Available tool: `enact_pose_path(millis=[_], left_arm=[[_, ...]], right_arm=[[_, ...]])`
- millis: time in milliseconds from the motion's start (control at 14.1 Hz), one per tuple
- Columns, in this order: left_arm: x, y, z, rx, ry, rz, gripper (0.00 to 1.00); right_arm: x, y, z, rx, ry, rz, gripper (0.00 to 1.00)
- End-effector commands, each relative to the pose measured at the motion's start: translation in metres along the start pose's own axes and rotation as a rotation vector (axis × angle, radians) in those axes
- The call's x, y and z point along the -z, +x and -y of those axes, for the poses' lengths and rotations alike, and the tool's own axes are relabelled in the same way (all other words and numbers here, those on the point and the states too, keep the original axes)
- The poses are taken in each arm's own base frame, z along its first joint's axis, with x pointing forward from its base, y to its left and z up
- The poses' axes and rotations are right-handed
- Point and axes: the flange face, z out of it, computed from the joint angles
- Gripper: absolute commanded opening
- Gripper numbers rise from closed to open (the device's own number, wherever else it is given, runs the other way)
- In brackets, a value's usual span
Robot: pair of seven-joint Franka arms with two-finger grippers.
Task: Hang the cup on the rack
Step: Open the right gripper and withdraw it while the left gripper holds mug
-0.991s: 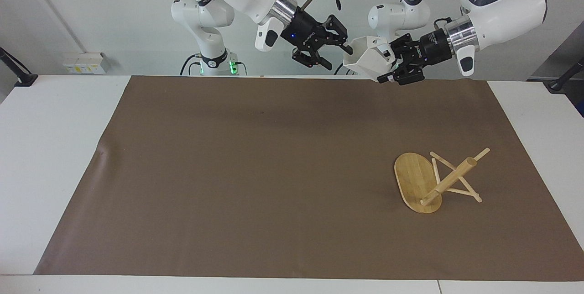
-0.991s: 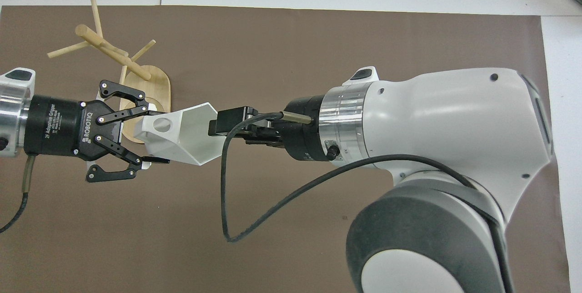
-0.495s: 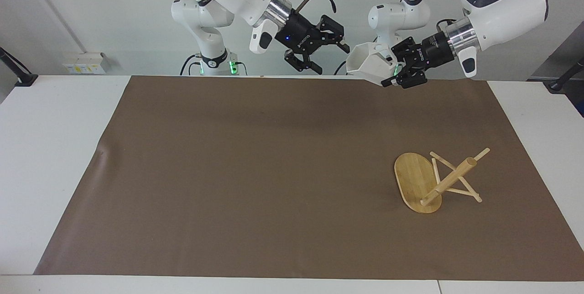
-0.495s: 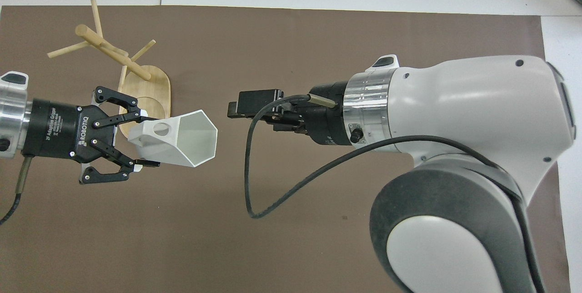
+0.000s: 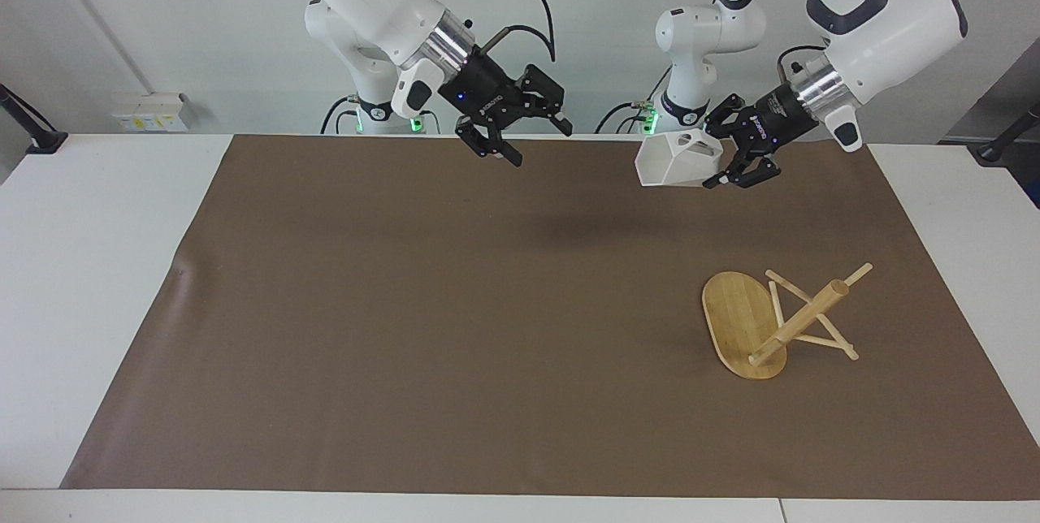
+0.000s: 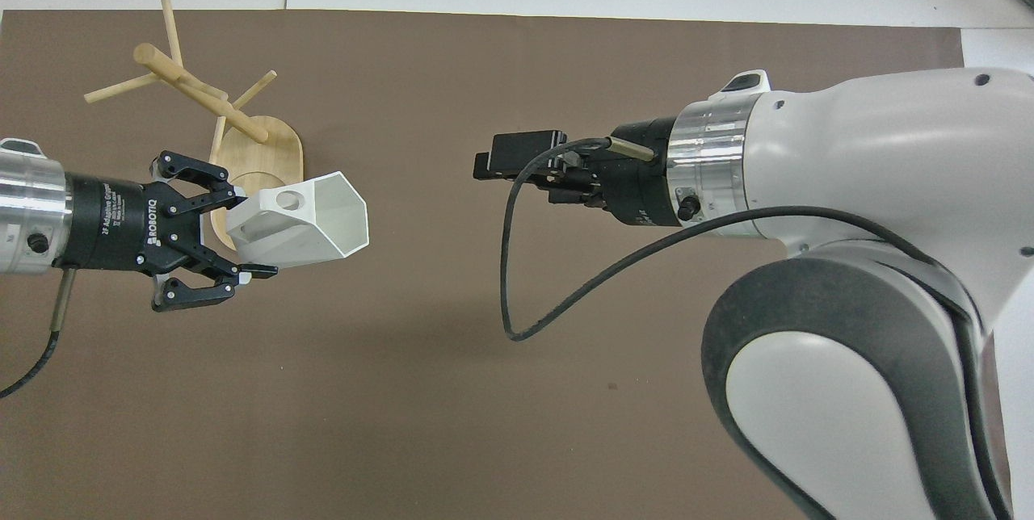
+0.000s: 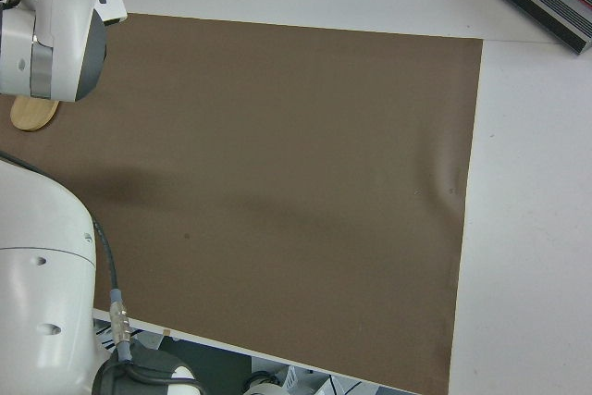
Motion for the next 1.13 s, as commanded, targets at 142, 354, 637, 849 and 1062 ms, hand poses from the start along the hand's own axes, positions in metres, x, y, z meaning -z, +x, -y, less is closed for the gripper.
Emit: enact_pose_path(millis=[142, 354, 637, 849, 1062], left_arm=[[-0.011, 0.011, -0.001, 0.212, -0.145, 0.009, 0.00], [-0.019, 0.024, -0.005, 0.265, -0.198, 0.014, 0.00], [-0.039, 0.025, -0.017, 0.345, -0.274, 0.036, 0.00], [-0.044, 0.025, -0.026, 0.385, -0.319, 0.053, 0.00], [-0.046, 0.031, -0.038, 0.409, -0.350, 0.062, 0.00]], right_arm=[[0.018, 0.024, -0.047, 0.064, -0.210, -0.072, 1.00], [0.044, 0.044, -0.104, 0.137, -0.297, -0.051, 1.00], [0.083, 0.065, -0.173, 0.201, -0.387, -0.062, 1.00], [0.095, 0.069, -0.199, 0.165, -0.403, -0.069, 1.00], [0.119, 0.074, -0.237, 0.311, -0.501, -0.025, 1.00]])
